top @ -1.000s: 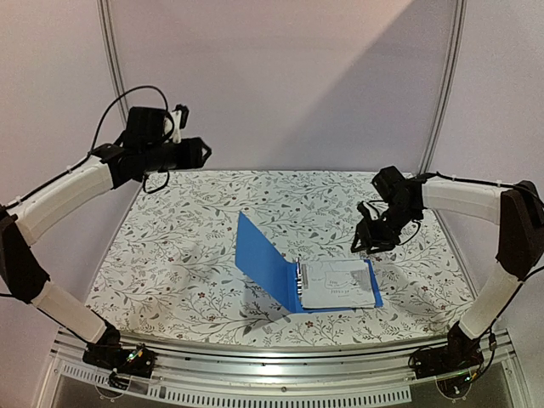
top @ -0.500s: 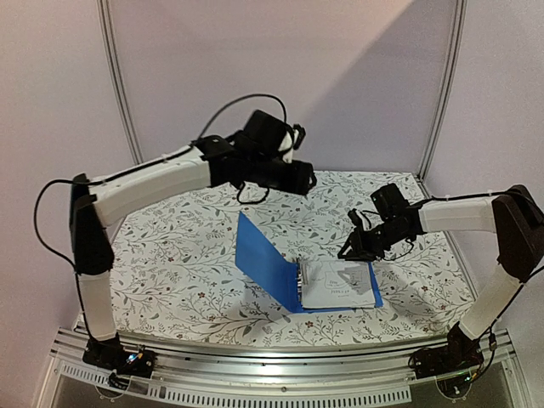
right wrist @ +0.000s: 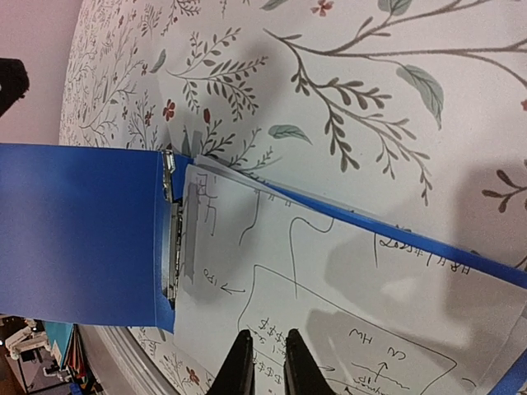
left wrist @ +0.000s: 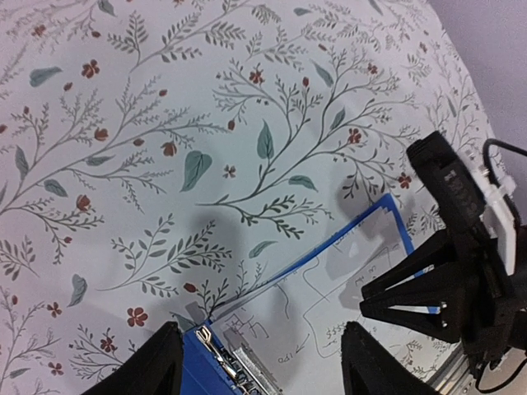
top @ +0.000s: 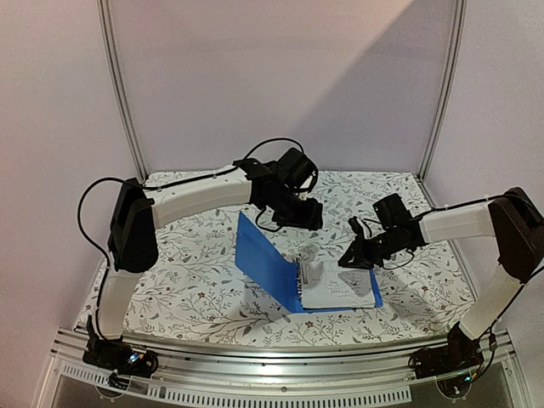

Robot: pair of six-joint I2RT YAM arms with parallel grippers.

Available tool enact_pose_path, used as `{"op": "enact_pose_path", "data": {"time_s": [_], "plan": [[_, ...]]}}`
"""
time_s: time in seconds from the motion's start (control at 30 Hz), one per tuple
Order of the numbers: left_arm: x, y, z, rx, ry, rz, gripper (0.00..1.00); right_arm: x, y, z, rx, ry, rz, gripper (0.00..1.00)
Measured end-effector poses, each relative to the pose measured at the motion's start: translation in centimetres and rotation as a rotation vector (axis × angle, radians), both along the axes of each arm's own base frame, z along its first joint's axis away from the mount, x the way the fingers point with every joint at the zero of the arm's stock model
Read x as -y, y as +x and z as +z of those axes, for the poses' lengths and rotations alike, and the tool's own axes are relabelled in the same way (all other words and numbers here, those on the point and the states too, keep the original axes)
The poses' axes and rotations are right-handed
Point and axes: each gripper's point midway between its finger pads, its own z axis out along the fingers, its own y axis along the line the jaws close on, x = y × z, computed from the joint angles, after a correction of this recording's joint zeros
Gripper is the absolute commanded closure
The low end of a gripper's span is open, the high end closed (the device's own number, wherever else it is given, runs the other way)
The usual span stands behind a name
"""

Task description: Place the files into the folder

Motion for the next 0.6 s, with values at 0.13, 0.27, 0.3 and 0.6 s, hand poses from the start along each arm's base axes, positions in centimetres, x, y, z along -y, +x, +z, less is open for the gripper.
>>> {"op": "enact_pose_path", "data": {"time_s": [0.13, 0.27, 0.3, 0.6], "plan": [[-0.4, -0.6, -2.6, -0.055, 0.051, -0.007, 0.34, 0.2, -0.5, -0.6, -0.017, -0.003, -0.008, 0.89], [-1.0, -1.2, -4.7, -0.094, 0.102, -0.018, 0.33, 0.3, -0.6, -0.9, -0.021, -0.003, -0.012, 0.89], [-1.1, -1.3, -5.0, -0.101, 0.111, -0.02, 0.33, 0.3, -0.6, -1.0, -0.024, -0.004, -0.013, 0.9], [-1.8, -1.5, -6.5, -0.119, 0.154, -0.037, 0.33, 0.4, -0.8, -1.9, -0.054, -0.013, -0.025, 0.91]]}}
